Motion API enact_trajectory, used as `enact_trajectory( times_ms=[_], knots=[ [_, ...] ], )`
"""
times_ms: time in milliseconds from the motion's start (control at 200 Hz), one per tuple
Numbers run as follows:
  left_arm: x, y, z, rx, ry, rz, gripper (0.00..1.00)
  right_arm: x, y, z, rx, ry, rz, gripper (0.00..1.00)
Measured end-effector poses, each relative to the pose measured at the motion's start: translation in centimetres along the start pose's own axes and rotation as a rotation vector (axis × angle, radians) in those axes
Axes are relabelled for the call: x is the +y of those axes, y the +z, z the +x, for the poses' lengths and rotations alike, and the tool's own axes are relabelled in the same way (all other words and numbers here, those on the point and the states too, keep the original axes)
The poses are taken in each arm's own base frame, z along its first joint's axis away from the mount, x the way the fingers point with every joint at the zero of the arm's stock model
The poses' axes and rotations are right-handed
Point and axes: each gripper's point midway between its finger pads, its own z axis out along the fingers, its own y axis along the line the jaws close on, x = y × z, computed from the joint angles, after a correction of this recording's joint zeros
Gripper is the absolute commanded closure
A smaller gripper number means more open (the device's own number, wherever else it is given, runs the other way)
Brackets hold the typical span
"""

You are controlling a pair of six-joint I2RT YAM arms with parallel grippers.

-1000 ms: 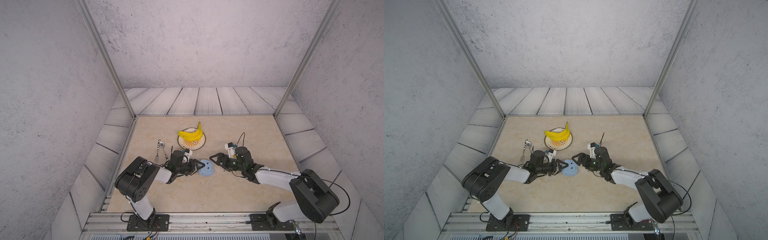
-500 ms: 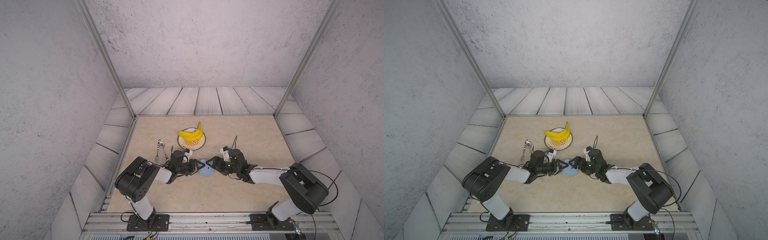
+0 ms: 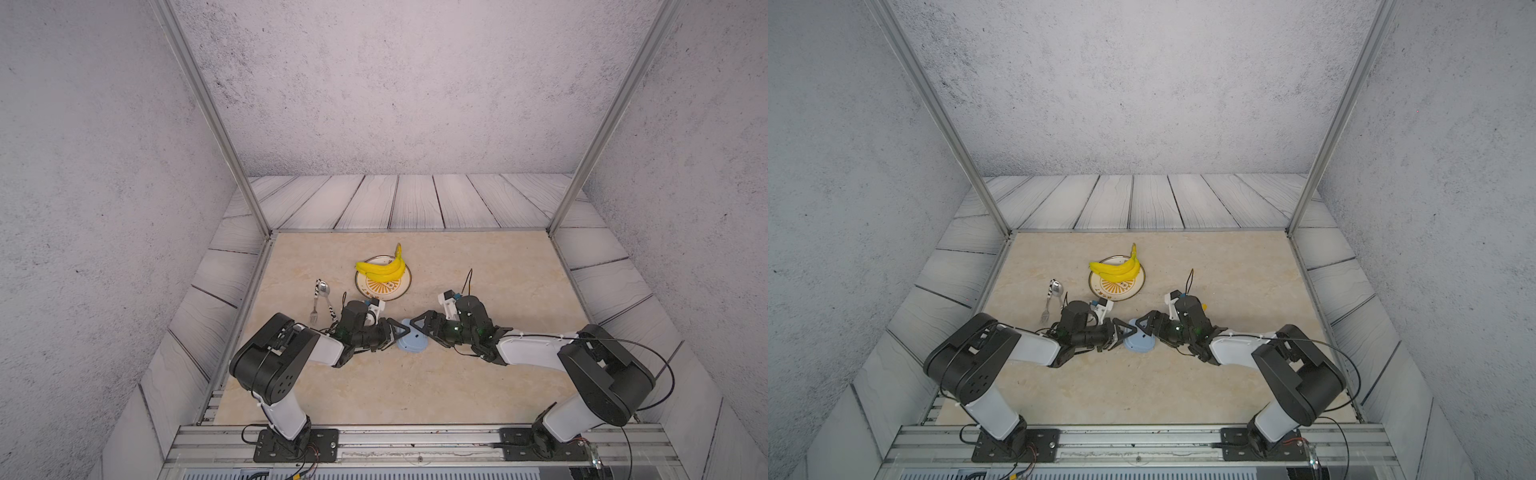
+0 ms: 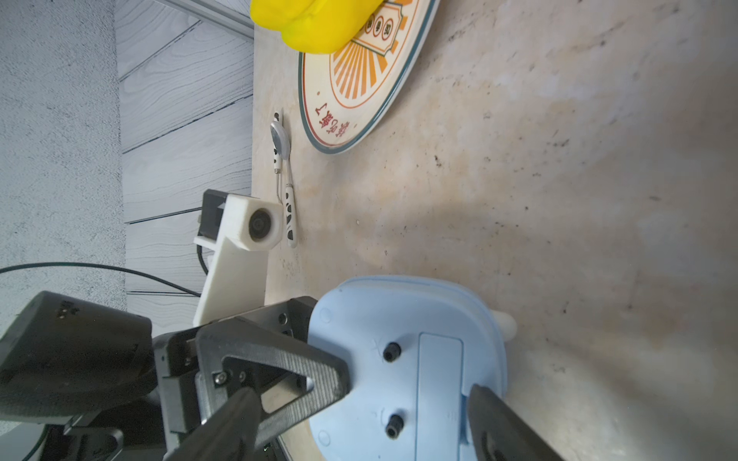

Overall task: Remove the battery from the alarm
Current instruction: Remove the cover from the alarm.

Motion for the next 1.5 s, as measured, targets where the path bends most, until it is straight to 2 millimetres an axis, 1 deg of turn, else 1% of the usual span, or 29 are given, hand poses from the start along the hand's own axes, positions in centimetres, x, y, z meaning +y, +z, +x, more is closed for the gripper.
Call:
enact_trajectory(
  times_ms=[375, 570, 851, 1181, 1296, 1441, 1501],
  knots=[
    [0.0, 0.0, 0.0, -0.002, 0.0, -0.002, 0.66, -1.0, -0.1, 0.5, 0.012, 0.014, 0.048, 0.15],
    [0.0, 0.0, 0.0, -0.002, 0.0, -0.002, 0.66, -0.9, 0.0, 0.7, 0.016, 0.01, 0.046, 0.18],
    [0.0, 0.0, 0.0, -0.002, 0.0, -0.002, 0.66, -0.5, 0.1, 0.8, 0.02, 0.005, 0.034, 0.19],
    [0.1, 0.0, -0.1, -0.002, 0.0, -0.001, 0.65, -0.2, 0.1, 0.7, 0.015, 0.043, 0.026, 0.19],
    [0.1, 0.0, -0.1, -0.005, 0.0, -0.003, 0.63, 0.4, -0.4, 0.4, 0.0, 0.04, 0.017, 0.19],
    [0.1, 0.1, -0.2, -0.012, 0.005, -0.006, 0.58, 2.7, -1.4, 0.0, -0.024, 0.004, -0.043, 0.18],
    [0.1, 0.1, -0.2, -0.011, 0.006, -0.007, 0.55, 3.0, -1.6, -0.1, -0.028, -0.003, -0.05, 0.18]
  ],
)
